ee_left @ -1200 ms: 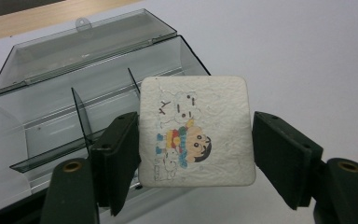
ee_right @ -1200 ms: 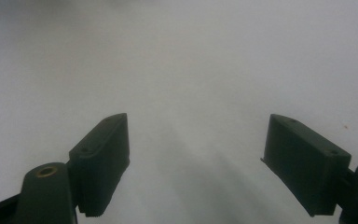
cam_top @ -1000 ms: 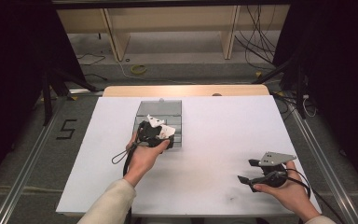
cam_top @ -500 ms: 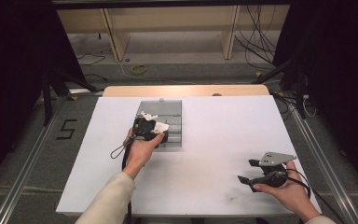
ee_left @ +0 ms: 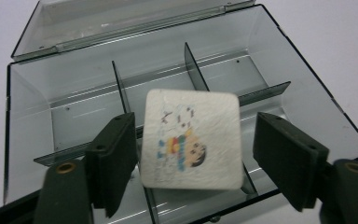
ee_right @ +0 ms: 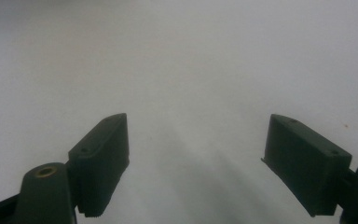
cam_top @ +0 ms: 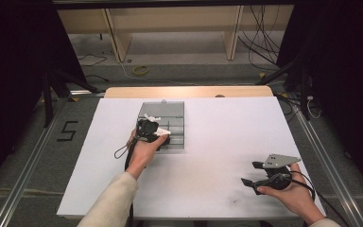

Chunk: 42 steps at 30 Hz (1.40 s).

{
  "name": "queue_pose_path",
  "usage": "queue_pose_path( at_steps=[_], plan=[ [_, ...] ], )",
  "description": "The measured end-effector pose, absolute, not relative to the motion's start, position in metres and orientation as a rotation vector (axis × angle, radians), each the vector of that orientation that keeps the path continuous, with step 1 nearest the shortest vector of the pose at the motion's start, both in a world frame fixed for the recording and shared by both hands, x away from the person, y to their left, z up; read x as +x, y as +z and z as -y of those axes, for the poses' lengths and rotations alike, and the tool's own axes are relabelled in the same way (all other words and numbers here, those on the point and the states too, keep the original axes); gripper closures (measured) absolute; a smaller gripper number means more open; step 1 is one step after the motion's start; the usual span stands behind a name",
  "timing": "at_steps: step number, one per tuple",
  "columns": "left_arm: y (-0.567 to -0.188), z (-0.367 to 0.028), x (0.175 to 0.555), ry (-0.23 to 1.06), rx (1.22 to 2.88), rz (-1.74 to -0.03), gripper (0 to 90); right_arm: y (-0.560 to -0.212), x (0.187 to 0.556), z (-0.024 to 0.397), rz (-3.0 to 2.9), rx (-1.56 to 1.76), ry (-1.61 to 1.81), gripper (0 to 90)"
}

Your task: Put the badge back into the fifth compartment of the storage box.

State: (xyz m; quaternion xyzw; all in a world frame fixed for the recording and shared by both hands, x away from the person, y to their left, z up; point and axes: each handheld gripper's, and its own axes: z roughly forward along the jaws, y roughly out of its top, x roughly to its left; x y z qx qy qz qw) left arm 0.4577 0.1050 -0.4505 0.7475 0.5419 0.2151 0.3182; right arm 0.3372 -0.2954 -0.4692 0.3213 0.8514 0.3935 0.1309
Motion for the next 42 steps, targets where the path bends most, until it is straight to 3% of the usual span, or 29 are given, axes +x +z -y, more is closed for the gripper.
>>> queue_pose_path(
  at_steps=[5,8,12,14,27,42],
  plan=[
    [-0.447,-0.108,0.457,0.579,1.931,-1.421,31.8,-0.469,0.337,0.295,-2.471,0.932,1.144,22.3],
    [-0.446,-0.111,0.459,0.580,1.912,-1.422,49.7,-0.469,0.337,0.295,-2.473,0.932,1.143,22.3],
    [-0.445,-0.108,0.469,0.573,1.900,-1.387,81.5,-0.470,0.337,0.295,-2.474,0.937,1.139,22.3],
    [-0.446,-0.104,0.476,0.576,1.941,-1.363,86.0,-0.470,0.337,0.295,-2.475,0.935,1.138,22.4],
    [-0.453,-0.095,0.518,0.497,2.142,-1.355,88.7,-0.469,0.337,0.296,-2.473,0.934,1.150,22.4],
    [-0.451,-0.107,0.513,0.541,2.243,-1.412,87.0,-0.471,0.337,0.295,-2.477,0.933,1.144,22.4]
  ],
)
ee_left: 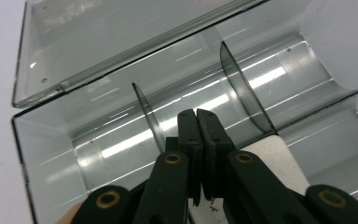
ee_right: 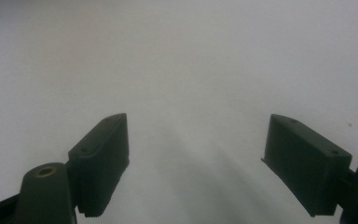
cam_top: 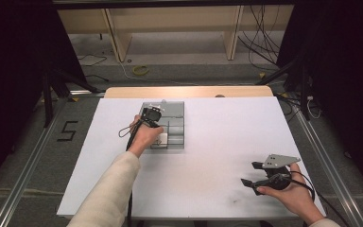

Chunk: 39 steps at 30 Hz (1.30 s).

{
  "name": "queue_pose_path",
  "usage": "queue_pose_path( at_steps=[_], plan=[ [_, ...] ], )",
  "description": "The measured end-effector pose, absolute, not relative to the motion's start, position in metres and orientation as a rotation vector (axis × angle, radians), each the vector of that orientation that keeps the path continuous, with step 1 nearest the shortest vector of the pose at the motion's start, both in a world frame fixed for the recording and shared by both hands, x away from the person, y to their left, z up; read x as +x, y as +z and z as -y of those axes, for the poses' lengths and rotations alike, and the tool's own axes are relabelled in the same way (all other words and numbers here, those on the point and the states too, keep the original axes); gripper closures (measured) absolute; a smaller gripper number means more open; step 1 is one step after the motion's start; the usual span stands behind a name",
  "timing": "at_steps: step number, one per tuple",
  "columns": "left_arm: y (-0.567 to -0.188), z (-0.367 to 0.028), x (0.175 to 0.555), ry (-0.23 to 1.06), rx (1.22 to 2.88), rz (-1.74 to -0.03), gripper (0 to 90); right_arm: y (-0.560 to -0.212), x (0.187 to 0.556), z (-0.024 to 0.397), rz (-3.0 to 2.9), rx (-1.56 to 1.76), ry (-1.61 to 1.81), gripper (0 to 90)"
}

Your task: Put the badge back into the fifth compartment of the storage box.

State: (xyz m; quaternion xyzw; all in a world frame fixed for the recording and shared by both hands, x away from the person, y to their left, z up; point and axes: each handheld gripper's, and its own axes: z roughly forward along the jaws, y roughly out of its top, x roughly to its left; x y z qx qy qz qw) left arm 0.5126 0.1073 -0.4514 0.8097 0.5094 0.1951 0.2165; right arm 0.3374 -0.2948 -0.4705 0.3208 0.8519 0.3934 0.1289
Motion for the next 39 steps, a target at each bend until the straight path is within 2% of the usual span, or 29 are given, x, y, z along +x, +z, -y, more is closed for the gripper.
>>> queue_pose_path(
  at_steps=[6,22,31,39],
  plan=[
    [-0.443,-0.112,0.508,0.589,2.199,-1.366,83.0,-0.470,0.337,0.295,-2.476,0.934,1.144,22.4],
    [-0.417,-0.127,0.481,0.522,2.077,-1.225,64.9,-0.471,0.337,0.295,-2.480,0.935,1.141,22.5],
    [-0.420,-0.141,0.465,0.454,2.087,-1.138,43.7,-0.472,0.337,0.295,-2.484,0.937,1.141,22.5],
    [-0.418,-0.154,0.451,0.449,2.070,-1.069,31.3,-0.472,0.337,0.294,-2.486,0.938,1.138,22.5]
  ],
)
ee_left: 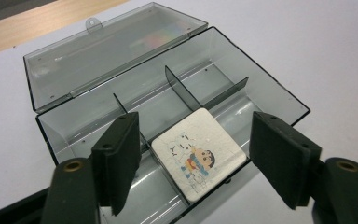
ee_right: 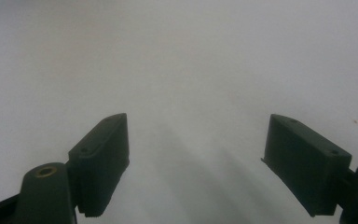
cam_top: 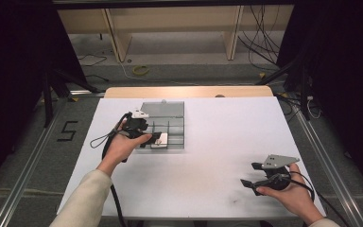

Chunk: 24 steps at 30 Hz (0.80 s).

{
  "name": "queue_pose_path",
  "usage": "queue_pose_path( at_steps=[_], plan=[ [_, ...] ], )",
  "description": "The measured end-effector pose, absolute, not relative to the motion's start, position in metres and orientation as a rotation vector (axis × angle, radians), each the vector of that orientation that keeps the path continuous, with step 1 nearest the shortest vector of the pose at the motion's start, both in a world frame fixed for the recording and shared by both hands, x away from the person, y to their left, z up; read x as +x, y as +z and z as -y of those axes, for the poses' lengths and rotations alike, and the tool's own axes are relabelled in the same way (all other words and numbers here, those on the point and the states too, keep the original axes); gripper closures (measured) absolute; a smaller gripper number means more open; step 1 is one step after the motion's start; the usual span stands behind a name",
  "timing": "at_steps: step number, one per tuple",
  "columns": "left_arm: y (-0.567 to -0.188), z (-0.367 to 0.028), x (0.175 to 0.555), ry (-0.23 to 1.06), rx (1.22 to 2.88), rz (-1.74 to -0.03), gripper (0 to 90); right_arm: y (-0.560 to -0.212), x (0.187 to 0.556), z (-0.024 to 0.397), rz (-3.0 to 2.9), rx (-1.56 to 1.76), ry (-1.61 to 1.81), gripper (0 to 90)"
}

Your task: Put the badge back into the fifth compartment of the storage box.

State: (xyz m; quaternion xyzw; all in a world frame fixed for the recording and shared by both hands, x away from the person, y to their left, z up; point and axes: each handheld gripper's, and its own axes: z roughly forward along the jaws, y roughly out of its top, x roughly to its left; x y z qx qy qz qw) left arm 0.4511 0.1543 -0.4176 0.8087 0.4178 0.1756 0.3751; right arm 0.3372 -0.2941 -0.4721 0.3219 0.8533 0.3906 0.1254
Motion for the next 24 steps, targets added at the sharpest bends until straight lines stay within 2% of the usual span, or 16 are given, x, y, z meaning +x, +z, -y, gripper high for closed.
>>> queue_pose_path(
  at_steps=[11,24],
  plan=[
    [-0.429,-0.163,0.413,0.480,2.100,-0.998,23.6,-0.472,0.337,0.294,-2.487,0.942,1.141,22.3],
    [-0.450,-0.166,0.371,0.530,2.096,-1.015,21.4,-0.472,0.337,0.294,-2.488,0.938,1.141,22.1]
  ],
)
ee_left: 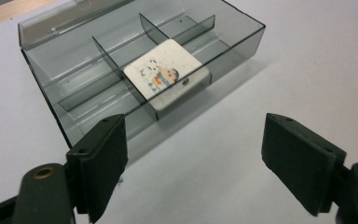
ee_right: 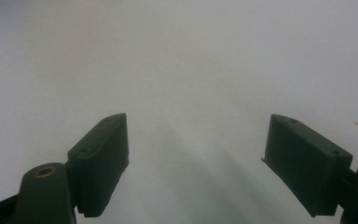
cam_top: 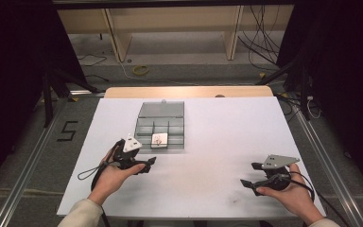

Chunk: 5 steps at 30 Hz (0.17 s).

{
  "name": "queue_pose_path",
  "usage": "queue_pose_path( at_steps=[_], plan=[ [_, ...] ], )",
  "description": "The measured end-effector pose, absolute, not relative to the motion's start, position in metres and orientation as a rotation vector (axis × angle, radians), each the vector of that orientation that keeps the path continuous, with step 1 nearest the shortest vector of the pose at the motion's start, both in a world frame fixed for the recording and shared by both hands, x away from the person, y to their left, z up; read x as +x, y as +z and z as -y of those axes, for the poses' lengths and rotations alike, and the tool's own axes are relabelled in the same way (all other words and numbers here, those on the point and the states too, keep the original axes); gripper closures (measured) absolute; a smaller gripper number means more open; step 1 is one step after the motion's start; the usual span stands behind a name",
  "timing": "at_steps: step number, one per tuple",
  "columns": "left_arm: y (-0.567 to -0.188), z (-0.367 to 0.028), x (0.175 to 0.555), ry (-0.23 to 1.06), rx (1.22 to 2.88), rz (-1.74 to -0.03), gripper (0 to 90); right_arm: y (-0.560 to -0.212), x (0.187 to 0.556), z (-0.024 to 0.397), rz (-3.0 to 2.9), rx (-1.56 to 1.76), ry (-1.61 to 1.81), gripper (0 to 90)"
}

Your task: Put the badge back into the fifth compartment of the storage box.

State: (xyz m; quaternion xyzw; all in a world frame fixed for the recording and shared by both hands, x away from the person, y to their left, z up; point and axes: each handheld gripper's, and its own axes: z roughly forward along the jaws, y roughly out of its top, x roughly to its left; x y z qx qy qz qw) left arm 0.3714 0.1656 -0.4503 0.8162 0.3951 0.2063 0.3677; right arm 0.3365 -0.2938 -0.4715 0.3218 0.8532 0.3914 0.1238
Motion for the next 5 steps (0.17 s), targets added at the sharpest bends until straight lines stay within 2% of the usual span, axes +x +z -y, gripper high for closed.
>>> queue_pose_path(
  at_steps=[5],
  plan=[
    [-0.4527,-0.1638,0.3668,0.537,2.113,-0.998,20.1,-0.4711,0.3368,0.2931,-2.486,0.930,1.147,22.0]
  ],
)
